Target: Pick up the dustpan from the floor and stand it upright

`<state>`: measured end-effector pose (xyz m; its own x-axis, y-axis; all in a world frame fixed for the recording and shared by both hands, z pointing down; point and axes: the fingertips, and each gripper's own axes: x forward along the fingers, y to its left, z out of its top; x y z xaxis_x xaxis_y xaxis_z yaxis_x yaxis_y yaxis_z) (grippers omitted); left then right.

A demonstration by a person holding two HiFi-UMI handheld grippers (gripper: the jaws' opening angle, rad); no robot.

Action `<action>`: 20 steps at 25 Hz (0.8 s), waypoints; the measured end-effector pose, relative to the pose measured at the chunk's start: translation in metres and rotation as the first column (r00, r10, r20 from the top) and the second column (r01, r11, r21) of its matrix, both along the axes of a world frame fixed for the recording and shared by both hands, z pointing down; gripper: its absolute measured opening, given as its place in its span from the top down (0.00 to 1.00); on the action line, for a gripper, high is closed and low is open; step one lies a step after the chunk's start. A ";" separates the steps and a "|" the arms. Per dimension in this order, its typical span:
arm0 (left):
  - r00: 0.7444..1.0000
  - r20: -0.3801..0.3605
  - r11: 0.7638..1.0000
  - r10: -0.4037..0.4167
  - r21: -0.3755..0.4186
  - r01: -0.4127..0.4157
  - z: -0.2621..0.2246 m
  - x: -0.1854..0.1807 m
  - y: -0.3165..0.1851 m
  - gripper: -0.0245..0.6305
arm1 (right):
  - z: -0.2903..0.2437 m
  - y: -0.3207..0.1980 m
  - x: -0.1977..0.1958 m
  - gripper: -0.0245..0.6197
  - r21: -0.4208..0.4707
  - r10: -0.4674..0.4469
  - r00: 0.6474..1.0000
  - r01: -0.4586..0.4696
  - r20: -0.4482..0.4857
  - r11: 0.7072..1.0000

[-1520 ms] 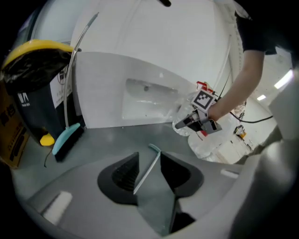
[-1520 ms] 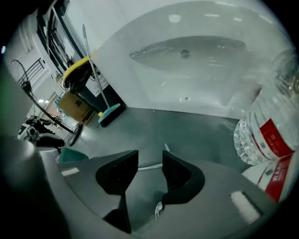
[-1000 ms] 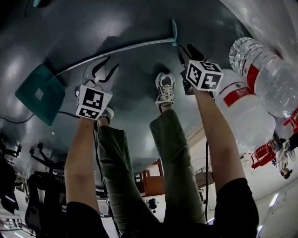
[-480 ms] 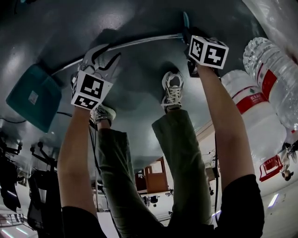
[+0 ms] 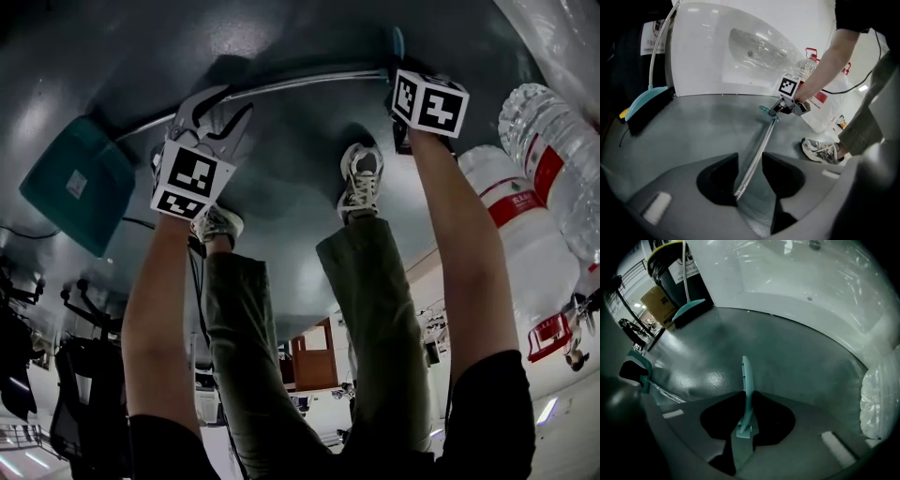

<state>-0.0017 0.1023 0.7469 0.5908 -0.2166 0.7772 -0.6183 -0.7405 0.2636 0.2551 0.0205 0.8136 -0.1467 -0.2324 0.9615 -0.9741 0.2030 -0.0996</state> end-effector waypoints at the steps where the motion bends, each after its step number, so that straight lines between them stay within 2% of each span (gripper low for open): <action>1: 1.000 0.000 1.000 -0.010 0.003 0.010 -0.005 -0.002 -0.002 0.70 | -0.008 -0.004 -0.003 0.87 0.015 0.001 1.000 -0.001 0.005 1.000; 12: 0.996 -0.035 0.996 -0.081 0.045 0.083 -0.088 -0.021 -0.016 0.70 | -0.141 -0.047 -0.042 0.87 0.179 -0.069 0.997 0.076 -0.046 0.981; 16: 0.993 -0.056 0.992 -0.104 0.066 0.108 -0.122 -0.031 -0.021 0.70 | -0.190 -0.062 -0.065 0.87 0.236 -0.118 0.991 0.129 -0.059 0.963; 20: 0.990 -0.073 0.988 -0.123 0.083 0.129 -0.155 -0.042 -0.026 0.70 | -0.240 -0.076 -0.088 0.87 0.293 -0.194 0.978 0.208 -0.078 0.933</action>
